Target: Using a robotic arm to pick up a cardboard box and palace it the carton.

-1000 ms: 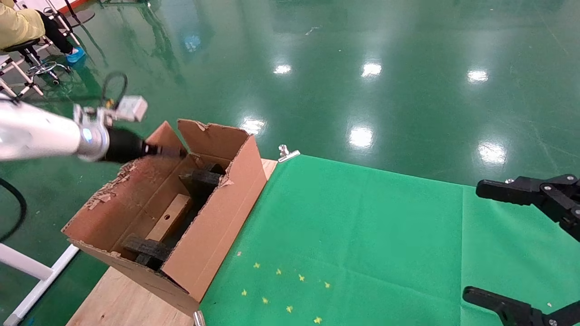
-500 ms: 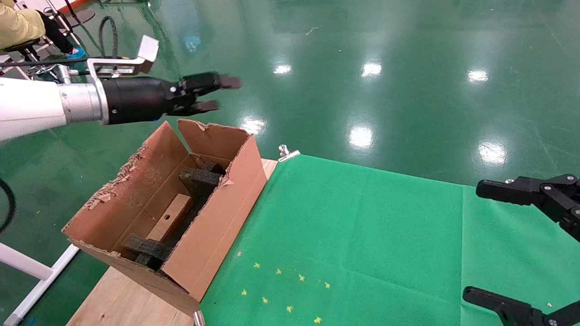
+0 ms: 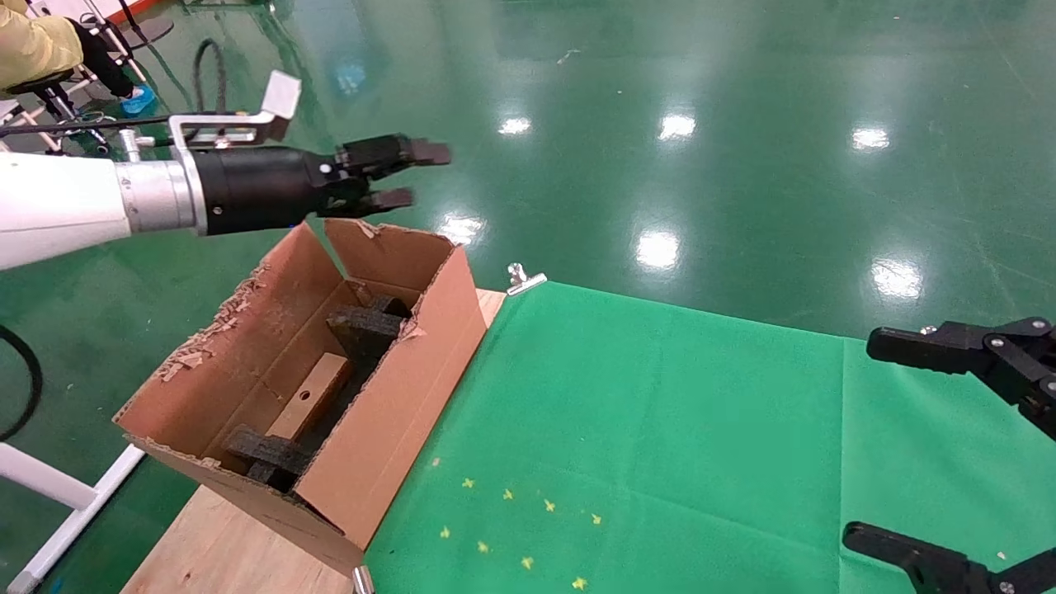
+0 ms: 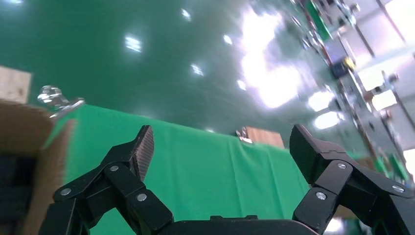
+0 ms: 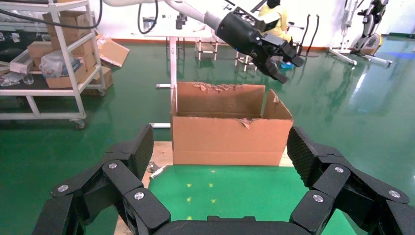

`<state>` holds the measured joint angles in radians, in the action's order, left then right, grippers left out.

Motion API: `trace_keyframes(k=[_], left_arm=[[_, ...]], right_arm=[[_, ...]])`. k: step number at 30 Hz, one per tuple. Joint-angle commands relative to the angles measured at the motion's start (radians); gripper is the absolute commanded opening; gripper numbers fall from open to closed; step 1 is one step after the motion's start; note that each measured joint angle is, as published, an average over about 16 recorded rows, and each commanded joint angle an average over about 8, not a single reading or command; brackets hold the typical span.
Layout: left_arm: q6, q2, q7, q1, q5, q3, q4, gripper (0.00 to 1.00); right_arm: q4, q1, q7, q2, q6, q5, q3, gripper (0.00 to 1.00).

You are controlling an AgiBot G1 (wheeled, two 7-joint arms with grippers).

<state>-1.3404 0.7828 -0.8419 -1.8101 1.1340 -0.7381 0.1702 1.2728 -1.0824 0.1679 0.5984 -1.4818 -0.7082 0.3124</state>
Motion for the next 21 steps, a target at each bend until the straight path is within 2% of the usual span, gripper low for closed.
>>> trace_keyframes(k=[1, 21], left_arm=[[-0.003, -0.003, 0.011, 0.013, -0.007, 0.008, 0.019, 1.0], [-0.057, -0.063, 0.242, 0.272, -0.149, 0.169, 0.411, 1.0]], right_arm=[[0.0, 0.0, 0.0, 0.0, 0.0, 0.0, 0.0, 1.0], [0.0, 0.0, 0.0, 0.0, 0.0, 0.0, 0.001, 1.0]])
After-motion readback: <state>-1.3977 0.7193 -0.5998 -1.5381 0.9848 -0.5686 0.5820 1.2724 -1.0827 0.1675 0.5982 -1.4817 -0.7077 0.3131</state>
